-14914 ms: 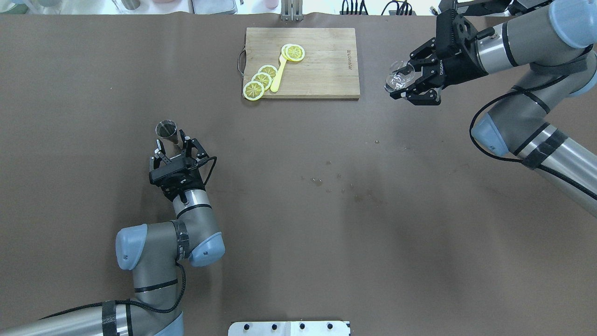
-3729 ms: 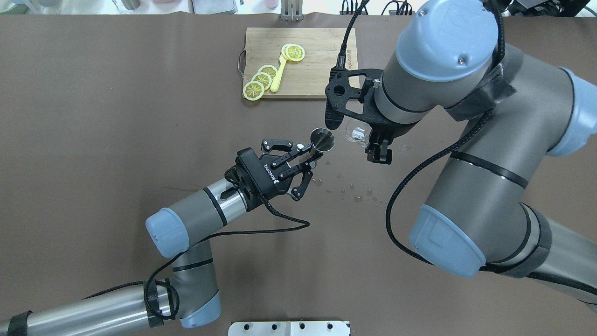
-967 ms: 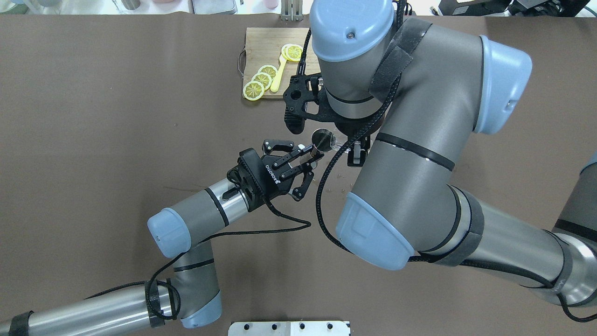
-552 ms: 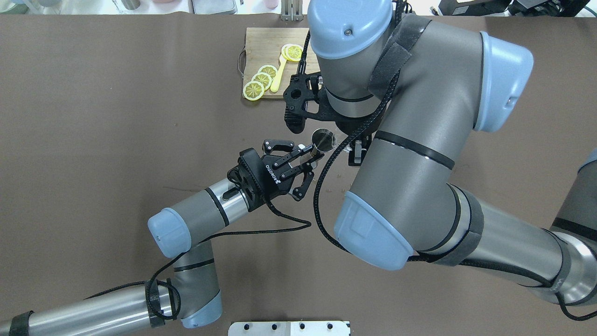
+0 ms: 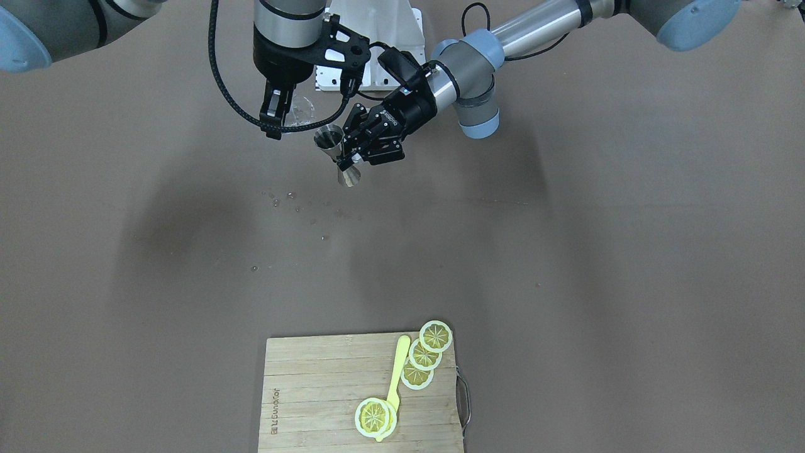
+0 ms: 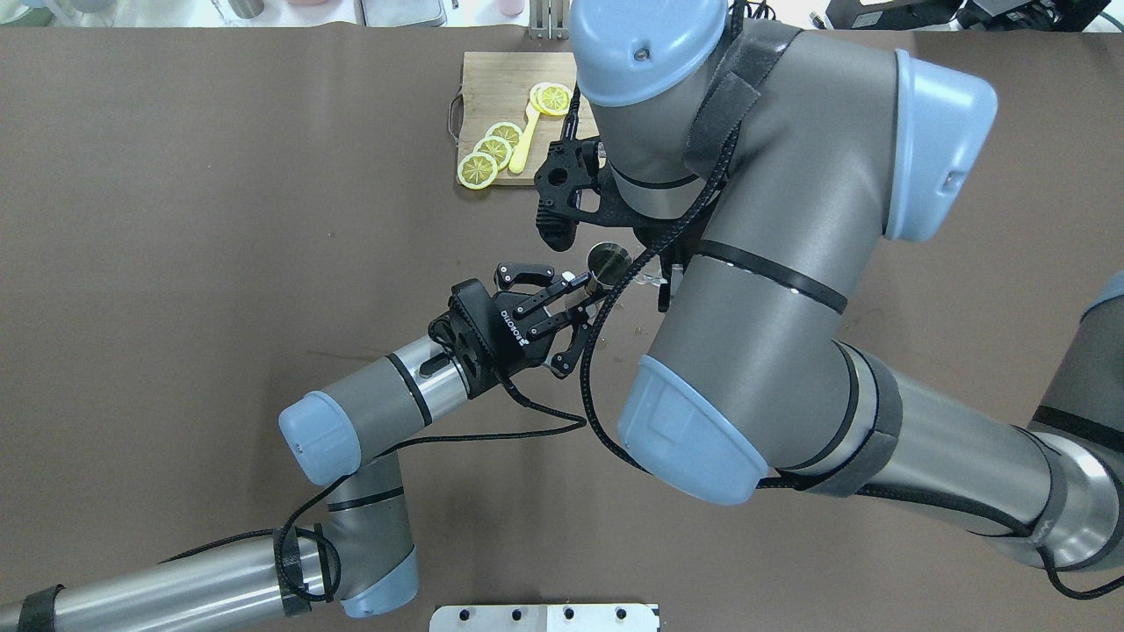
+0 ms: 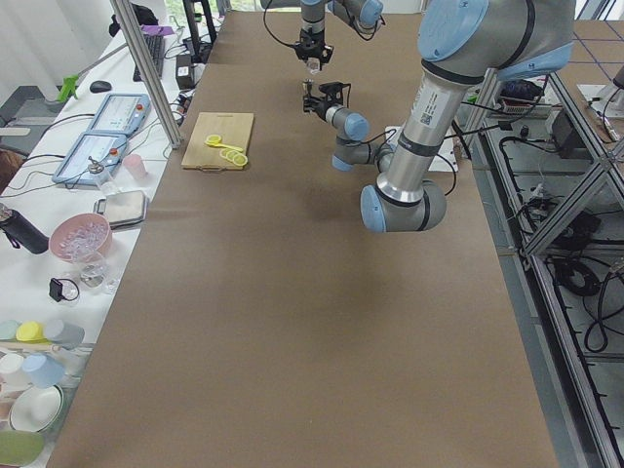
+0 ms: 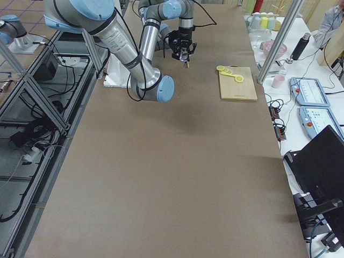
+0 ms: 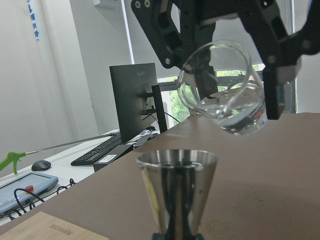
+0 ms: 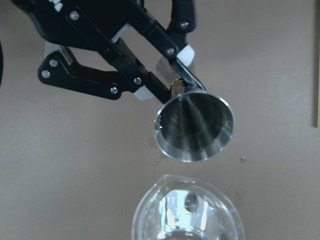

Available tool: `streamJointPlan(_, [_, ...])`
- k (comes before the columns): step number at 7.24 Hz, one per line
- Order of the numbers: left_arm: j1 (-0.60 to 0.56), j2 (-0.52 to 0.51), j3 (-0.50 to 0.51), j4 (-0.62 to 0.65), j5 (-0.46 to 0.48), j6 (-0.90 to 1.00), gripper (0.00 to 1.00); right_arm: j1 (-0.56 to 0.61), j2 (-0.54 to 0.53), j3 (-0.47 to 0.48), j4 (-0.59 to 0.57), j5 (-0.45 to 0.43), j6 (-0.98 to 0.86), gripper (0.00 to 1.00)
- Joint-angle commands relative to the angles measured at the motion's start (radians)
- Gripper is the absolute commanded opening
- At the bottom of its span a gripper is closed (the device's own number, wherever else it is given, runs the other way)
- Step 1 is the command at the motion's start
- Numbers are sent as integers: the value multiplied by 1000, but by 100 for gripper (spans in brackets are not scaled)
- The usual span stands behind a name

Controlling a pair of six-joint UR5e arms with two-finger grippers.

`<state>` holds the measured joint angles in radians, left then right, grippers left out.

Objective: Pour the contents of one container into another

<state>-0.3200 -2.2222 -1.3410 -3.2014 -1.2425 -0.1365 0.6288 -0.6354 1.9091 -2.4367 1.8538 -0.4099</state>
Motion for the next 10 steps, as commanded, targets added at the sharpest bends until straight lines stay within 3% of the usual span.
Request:
streamJointPlan(1, [1,-2,0,0,0,0,0,0,26,-33,-13,-1,0,0])
streamJointPlan(10, [4,-2,0,0,0,0,0,5,118,-119,-116,-2,-1,0])
